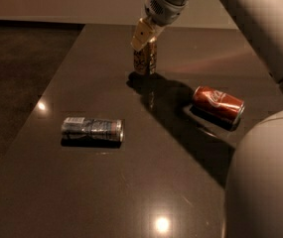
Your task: Move orange can near coke can
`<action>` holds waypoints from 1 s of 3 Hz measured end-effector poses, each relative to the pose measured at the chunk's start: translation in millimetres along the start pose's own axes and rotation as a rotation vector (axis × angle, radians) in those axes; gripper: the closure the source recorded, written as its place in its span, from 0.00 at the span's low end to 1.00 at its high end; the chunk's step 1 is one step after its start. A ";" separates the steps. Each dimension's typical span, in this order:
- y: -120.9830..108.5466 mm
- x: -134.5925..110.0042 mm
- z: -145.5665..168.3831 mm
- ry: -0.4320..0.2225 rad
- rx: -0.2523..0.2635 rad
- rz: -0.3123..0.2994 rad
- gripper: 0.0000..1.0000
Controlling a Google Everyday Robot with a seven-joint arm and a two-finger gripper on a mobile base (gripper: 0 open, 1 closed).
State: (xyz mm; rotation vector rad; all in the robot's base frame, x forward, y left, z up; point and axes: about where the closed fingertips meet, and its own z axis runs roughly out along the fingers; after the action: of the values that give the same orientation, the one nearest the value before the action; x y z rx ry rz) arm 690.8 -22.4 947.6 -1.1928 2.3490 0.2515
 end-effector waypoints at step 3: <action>-28.3 92.6 -37.3 -0.022 -0.004 0.084 1.00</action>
Offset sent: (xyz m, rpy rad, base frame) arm -0.0424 -0.1265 -0.0198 0.0549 0.0475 -0.1078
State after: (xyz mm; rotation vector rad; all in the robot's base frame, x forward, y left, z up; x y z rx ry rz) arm 654.5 -118.8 934.8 -1.0885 2.3838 0.2963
